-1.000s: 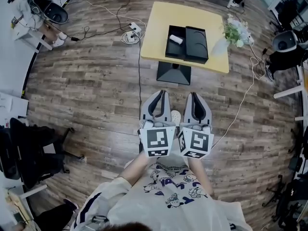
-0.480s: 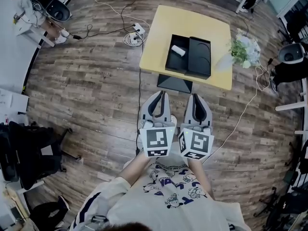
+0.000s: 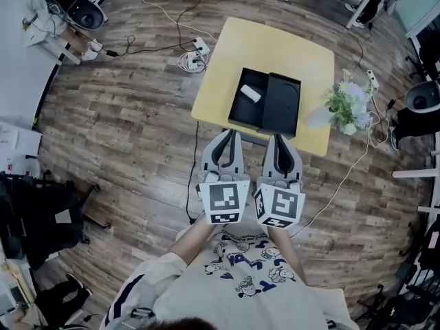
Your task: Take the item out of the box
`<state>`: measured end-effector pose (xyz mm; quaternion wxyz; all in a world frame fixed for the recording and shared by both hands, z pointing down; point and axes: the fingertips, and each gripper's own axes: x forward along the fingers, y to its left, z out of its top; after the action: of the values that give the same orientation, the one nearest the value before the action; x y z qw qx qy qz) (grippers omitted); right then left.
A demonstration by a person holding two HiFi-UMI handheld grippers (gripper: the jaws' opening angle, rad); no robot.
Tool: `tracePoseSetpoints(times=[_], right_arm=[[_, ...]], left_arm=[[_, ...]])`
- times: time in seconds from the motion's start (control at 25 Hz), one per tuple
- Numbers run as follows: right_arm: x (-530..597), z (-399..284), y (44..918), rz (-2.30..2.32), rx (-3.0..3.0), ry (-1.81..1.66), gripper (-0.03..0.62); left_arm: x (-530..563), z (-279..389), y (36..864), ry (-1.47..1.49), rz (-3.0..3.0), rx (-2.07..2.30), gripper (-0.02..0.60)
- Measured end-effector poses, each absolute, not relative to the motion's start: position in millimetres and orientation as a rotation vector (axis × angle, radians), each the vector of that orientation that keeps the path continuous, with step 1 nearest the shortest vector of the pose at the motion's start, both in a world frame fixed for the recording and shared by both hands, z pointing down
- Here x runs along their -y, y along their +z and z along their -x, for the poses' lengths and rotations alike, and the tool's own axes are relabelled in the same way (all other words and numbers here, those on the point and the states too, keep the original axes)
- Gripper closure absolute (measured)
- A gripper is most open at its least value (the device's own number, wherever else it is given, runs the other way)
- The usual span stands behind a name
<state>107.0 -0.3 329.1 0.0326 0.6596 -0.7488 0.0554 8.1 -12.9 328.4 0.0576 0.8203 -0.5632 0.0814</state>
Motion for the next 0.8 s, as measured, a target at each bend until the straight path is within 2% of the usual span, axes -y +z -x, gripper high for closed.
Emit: tracePoseSetpoints(times=[0.8], right_arm=[[82,-132,356,-1.947,2.312,0.261,0.557]], left_arm=[[93,-38,370,0.335,-2.338,1.637,0.557]])
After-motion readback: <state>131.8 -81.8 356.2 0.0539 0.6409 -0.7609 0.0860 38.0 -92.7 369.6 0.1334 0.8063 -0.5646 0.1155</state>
